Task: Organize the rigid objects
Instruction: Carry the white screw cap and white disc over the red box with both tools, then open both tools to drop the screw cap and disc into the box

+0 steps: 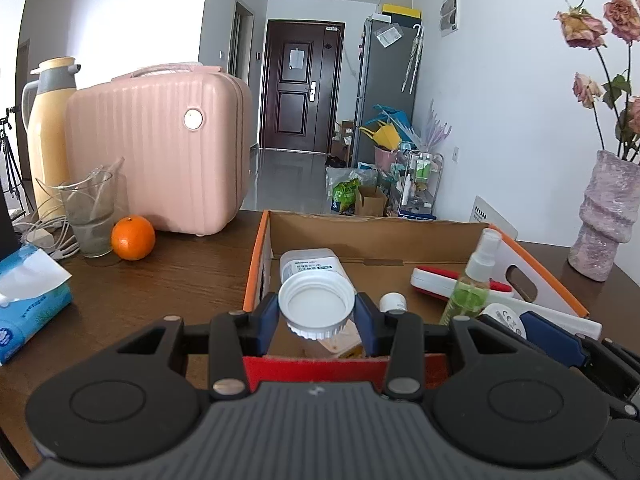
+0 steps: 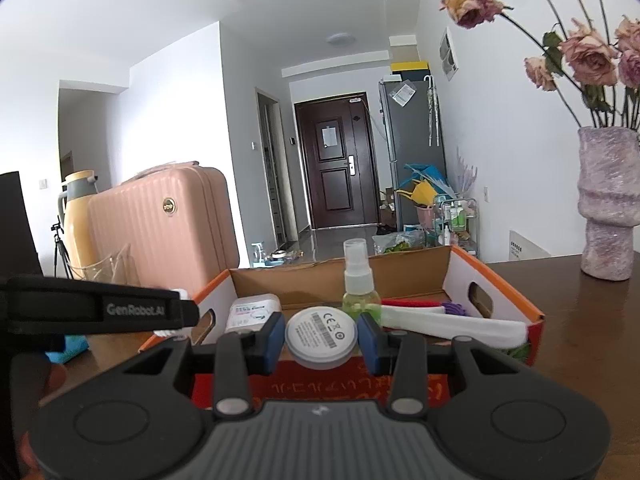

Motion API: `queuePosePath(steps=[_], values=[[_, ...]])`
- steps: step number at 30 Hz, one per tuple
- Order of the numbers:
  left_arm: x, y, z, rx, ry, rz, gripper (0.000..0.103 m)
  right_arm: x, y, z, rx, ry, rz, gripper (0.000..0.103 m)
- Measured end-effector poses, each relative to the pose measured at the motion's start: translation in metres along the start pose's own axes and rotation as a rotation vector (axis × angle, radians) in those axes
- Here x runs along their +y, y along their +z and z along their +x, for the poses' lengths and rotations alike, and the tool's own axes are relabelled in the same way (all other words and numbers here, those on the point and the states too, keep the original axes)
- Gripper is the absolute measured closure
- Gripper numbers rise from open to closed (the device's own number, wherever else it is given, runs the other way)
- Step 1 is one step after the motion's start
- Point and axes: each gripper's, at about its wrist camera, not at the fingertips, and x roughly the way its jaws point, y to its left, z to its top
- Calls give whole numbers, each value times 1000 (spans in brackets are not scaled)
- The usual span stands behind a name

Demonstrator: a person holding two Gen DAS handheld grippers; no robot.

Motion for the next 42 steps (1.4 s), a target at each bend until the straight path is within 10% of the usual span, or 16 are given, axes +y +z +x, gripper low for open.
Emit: queuePosePath(steps=[42], values=[[5, 25, 90, 34, -34, 83, 61, 4, 10, 83, 52, 65, -96, 64]])
